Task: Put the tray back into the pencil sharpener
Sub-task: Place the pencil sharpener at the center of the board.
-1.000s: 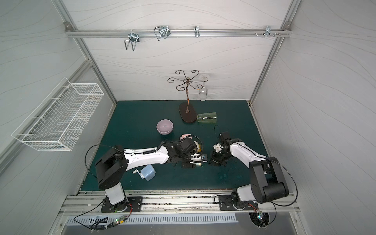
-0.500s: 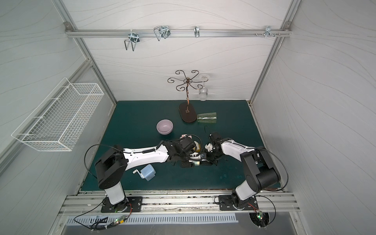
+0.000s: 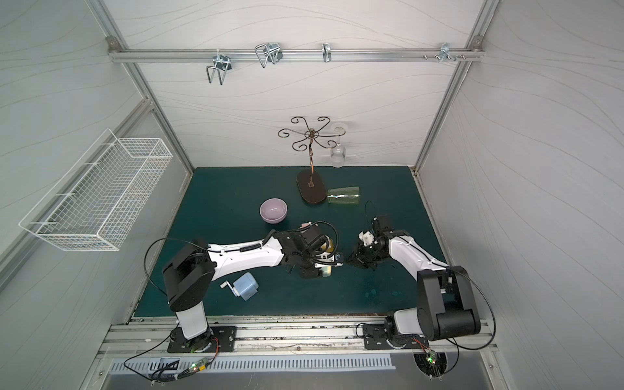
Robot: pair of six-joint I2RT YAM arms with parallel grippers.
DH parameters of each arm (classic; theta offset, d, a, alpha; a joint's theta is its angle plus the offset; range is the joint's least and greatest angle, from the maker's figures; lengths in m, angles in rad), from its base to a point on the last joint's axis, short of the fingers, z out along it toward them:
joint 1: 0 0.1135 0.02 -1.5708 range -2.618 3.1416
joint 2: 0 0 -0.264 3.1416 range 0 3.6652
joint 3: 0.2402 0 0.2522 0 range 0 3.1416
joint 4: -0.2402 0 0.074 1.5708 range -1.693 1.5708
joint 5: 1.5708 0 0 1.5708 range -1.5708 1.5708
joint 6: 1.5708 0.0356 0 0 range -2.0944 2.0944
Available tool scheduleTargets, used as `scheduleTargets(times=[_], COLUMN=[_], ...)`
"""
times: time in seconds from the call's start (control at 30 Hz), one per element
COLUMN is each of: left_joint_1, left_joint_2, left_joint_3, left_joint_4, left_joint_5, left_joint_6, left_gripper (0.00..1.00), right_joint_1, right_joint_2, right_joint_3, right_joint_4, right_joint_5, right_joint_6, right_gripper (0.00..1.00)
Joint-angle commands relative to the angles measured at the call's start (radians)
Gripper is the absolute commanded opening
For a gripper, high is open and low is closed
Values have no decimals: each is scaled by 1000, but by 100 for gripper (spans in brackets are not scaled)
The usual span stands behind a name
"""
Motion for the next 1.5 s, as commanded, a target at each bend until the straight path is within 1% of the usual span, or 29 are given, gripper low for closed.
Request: scheduleTargets(times=[0.0,0.03,0.07,0.1,0.17,0.2,0.23,0.43,0.57,0.73,0.8,0.87,0.93,1.0,1.07,1.13,1.2,1.27,1.33,1.47], left_joint_1=[-7,-7,-7,-5,-5,-6,-6,-5,-4,16,35,71,112,159,181,199,237,315,372,401], left_joint_2=[46,41,38,33,22,19,12,-59,-173,-368,-455,-543,-612,-669,-712,-739,-764,-783,-782,-729], left_joint_3=[32,32,29,26,25,26,26,32,21,-33,-70,-135,-190,-227,-254,-279,-302,-331,-354,-367], left_joint_4=[-175,-174,-171,-166,-165,-167,-170,-197,-255,-342,-382,-429,-470,-520,-586,-641,-676,-690,-692,-691], left_joint_5=[53,52,47,45,44,42,42,21,-13,-122,-146,-146,-133,-123,-150,-179,-189,-157,-125,-67], left_joint_6=[-26,-31,-36,-44,-44,-44,-46,-42,-80,-166,-226,-277,-302,-313,-318,-324,-323,-299,-256,-224], left_gripper=[49,52,58,66,84,97,100,99,100,98,96,95,95,97,99,99,99,99,99,99], right_joint_1=[-24,-26,-25,-25,-28,-28,-29,-36,-45,-66,-77,-86,-95,-105,-116,-122,-124,-125,-127,-130], right_joint_2=[-54,-67,-77,-83,-89,-90,-90,-100,-117,-140,-151,-157,-161,-163,-161,-159,-159,-159,-154,-147], right_joint_3=[17,16,14,11,8,8,8,12,14,16,19,23,26,29,30,31,31,34,38,49], right_joint_4=[-104,-108,-111,-114,-120,-121,-121,-123,-124,-127,-127,-128,-126,-127,-128,-127,-126,-125,-126,-136], right_joint_5=[18,17,15,15,12,11,5,-6,-8,-8,-6,-4,-3,-3,-9,-12,-12,-11,-12,-11], right_joint_6=[-58,-58,-58,-58,-66,-66,-68,-75,-75,-79,-78,-80,-84,-91,-97,-98,-97,-99,-105,-113], right_gripper=[16,16,16,16,16,16,16,16,16,18,18,18,18,18,18,18,18,18,18,18])
